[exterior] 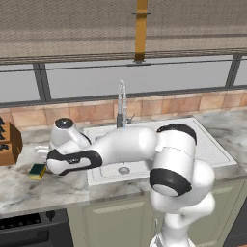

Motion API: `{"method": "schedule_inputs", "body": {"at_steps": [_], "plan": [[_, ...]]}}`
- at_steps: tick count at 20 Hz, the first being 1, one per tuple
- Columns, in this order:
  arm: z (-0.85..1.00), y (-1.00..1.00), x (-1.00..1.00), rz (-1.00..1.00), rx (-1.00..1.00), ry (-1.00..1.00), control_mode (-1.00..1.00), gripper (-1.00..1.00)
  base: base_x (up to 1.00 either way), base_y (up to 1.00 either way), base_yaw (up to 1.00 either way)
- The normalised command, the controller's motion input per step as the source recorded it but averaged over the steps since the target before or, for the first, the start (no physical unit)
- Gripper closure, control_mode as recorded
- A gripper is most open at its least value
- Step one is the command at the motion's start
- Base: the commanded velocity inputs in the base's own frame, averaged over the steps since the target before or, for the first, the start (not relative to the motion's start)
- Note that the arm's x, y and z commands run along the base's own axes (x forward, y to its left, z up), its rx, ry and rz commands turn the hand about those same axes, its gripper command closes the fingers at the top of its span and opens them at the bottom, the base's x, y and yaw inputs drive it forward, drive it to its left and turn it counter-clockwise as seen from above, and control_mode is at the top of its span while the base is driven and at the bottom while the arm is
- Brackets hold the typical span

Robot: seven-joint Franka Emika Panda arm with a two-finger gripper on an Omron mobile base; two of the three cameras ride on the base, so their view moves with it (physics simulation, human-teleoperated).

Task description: Soak the sponge with water for a few seconds and then drop it inside the sink.

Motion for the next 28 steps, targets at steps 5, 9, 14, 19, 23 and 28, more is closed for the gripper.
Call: {"method": "schedule_inputs", "body": {"at_steps": [5, 9, 14, 19, 23, 28], "plan": [[-0.12, 0.28, 0.32, -0.03, 0.0, 0.0, -1.0, -1.0, 0.0, 0.0, 0.0], [-0.01, 0.29, 0.28, -0.02, 0.0, 0.0, -1.0, -1.0, 0.0, 0.0, 0.0], [0.0, 0.28, 0.11, -0.01, 0.0, 0.03, -1.0, -1.0, 0.0, 0.0, 0.0], [0.08, 0.19, 0.0, 0.0, 0.0, 0.07, -1.0, -1.0, 0.0, 0.0, 0.0], [0.0, 0.17, 0.02, 0.0, -0.01, 0.13, -1.0, -1.0, 0.0, 0.0, 0.0], [-0.06, 0.23, 0.08, 0.0, -0.05, 0.08, -1.0, -1.0, 0.0, 0.0, 0.0]]}}
